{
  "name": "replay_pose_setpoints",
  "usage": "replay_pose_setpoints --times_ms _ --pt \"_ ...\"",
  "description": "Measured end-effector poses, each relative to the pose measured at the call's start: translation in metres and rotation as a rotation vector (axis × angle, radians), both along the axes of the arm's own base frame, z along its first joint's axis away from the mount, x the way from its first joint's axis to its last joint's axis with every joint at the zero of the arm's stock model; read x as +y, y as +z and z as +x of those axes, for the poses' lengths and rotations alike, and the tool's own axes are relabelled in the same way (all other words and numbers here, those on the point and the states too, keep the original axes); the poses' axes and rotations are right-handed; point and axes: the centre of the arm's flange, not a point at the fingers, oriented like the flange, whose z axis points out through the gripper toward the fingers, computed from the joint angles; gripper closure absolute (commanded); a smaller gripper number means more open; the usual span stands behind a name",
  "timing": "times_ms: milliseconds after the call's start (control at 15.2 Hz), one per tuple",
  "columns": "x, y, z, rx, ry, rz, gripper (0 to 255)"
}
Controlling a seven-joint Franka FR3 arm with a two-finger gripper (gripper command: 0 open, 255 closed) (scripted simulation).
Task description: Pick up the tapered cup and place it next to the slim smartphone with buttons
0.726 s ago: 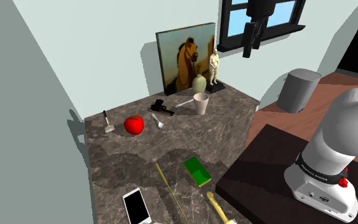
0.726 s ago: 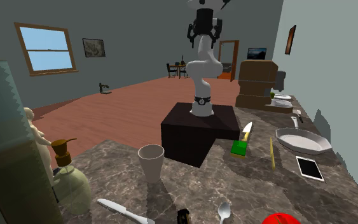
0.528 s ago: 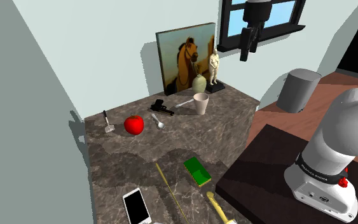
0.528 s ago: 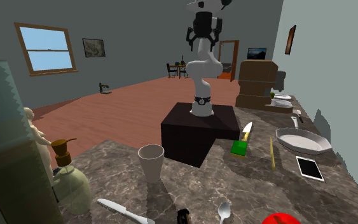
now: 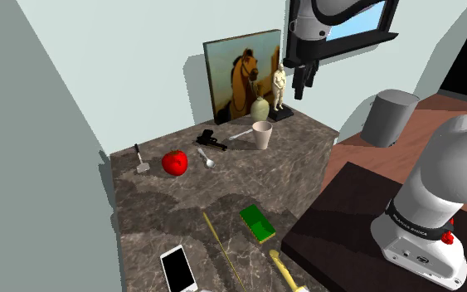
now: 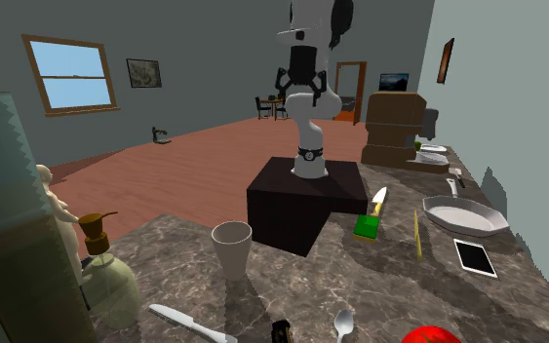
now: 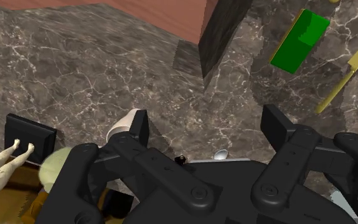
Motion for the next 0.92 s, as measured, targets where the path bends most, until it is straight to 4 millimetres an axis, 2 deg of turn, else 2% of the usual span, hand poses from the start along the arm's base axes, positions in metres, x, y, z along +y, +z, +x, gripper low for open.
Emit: replay_pose_setpoints --times_ms 330,924 --pt "-0.019 -0.051 0.037 -0.011 0.035 -0.019 0" --pt "-0.033 -0.138 0.104 -0.029 0.099 -0.053 0"
